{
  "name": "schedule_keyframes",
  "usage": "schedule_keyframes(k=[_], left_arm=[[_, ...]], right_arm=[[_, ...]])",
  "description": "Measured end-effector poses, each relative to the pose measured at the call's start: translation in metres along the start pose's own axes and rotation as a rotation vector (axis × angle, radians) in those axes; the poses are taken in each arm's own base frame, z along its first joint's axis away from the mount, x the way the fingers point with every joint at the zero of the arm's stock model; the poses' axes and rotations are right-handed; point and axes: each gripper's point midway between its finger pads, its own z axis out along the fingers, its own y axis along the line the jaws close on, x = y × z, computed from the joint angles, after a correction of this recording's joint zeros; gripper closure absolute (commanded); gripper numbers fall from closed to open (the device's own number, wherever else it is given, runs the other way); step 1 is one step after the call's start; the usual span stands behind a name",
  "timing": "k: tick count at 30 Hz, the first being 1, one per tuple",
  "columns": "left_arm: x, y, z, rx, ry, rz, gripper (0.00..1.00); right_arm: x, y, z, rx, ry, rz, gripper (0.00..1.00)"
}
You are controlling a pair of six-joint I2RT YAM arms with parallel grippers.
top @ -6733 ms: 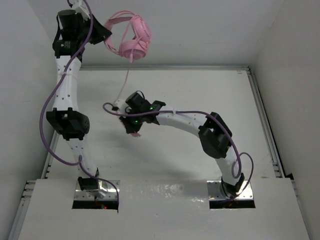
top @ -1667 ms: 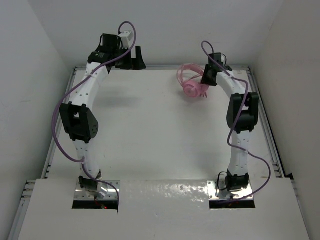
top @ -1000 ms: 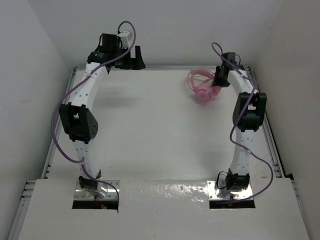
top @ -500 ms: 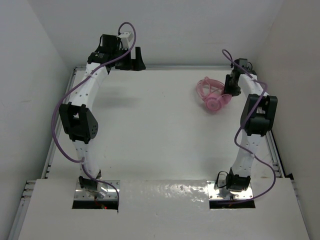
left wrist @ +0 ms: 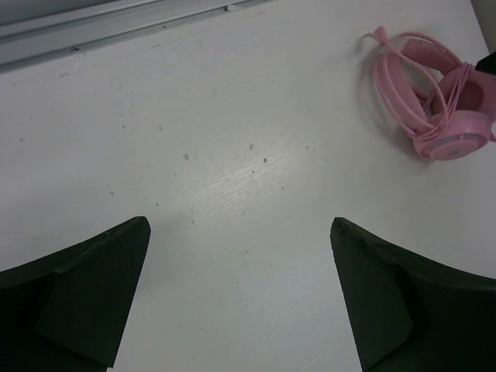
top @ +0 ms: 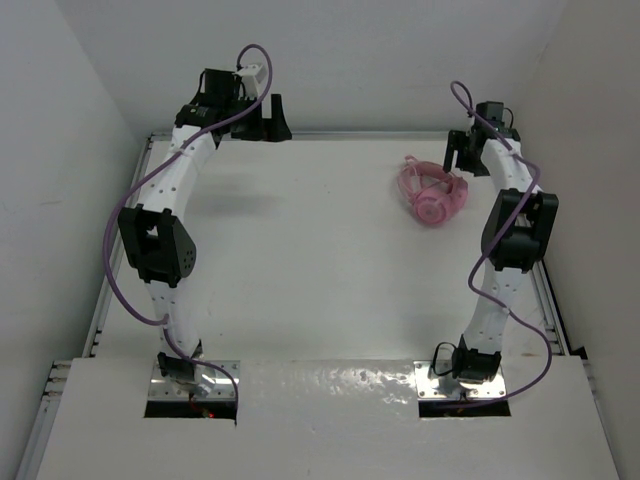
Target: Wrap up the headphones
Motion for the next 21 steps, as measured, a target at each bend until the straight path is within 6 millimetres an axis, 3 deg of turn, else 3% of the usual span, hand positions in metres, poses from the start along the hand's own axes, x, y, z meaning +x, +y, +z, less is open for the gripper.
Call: schedule_keyframes(k=[5, 9, 14, 17, 21], left_arm=[[0.000, 0.000, 0.000, 0.001, 0.000, 0.000, 0.01], [0.000, 0.001, 0.000, -0.007, -0.001, 0.005, 0.01], [0.002, 0.013, -0.002, -0.057, 0.009, 0.044, 0.00], [0.010, 0.026, -0.009, -0.113, 0.034, 0.078, 0.00], [0.027, 0.047, -0.029, -0.204, 0.080, 0.110, 0.00]], right_arm=[[0.001, 0.001, -0.003, -0.009, 0.002, -0.002, 0.26], [-0.006, 0.001, -0.020, -0.011, -0.028, 0.011, 0.20], [-0.010, 0.005, -0.073, -0.043, -0.113, 0.051, 0.05], [0.002, 0.006, -0.108, -0.056, -0.160, 0.075, 0.02], [0.030, 0.007, -0.138, -0.069, -0.206, 0.141, 0.01]])
